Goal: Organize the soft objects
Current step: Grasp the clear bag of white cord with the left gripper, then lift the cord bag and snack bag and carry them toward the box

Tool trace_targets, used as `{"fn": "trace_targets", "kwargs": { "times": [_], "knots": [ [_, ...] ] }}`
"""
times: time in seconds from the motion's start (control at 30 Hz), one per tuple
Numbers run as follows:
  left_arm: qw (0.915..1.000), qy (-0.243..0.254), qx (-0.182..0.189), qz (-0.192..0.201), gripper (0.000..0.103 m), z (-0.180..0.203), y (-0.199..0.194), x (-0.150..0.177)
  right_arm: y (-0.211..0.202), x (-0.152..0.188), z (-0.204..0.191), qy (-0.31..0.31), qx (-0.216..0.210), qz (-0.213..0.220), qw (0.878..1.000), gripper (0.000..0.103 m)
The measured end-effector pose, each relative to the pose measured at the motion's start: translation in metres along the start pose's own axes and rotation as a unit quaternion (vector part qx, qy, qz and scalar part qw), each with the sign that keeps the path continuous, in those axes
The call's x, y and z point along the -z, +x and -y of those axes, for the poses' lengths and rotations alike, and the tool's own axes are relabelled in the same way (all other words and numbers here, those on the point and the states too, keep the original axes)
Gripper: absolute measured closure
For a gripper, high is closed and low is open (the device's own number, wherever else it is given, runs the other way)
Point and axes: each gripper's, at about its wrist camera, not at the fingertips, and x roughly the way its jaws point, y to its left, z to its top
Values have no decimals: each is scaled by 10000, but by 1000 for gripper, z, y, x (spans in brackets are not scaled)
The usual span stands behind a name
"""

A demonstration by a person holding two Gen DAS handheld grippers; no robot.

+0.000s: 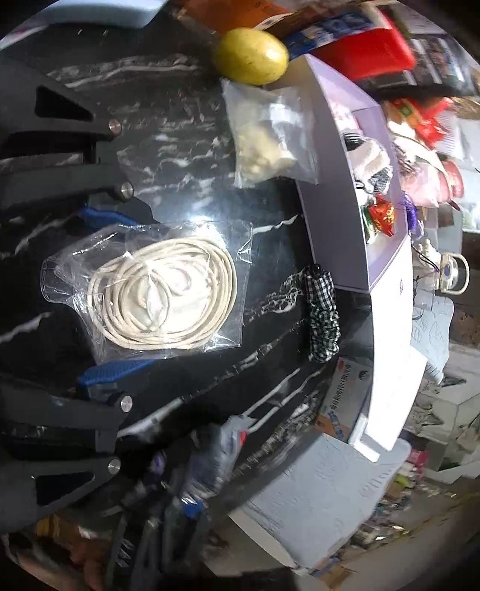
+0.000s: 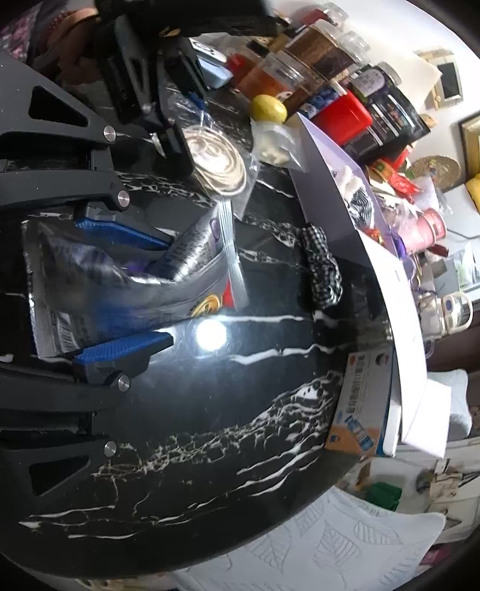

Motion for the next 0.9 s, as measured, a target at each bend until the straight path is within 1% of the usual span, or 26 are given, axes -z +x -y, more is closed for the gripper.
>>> {"fn": "trace_targets", "kwargs": {
  "times": [0.1,0.13,0.2,0.3,0.53,0.6,0.67,0.9],
  "knots": [
    [10000,-64,61,3,47,0,-2,2,2,0,-6,-94,92,-19,9999,58],
    [10000,-72,61,6,47,0,-3,3,2,0,-7,-131,126,-1,9998,64],
    [9999,-120,60,14,48,-2,-6,5,3,1,-7,-113,111,43,9999,68],
    [9999,-150,30,54,48,-5,-13,7,2,1,-6,-62,61,88,9999,70],
    [9993,-180,31,315,48,-9,-34,7,-4,2,-20,-28,-453,171,9988,71],
    [9989,-145,-50,444,48,-9,-41,6,-5,2,-25,-23,-634,159,9979,71],
    [9982,-124,-127,574,48,-9,-49,5,-7,2,-31,-62,-696,177,9974,71],
    [9947,-218,-205,986,48,-14,-80,2,-21,-3,-48,-298,-812,366,9956,71]
  ]
}}
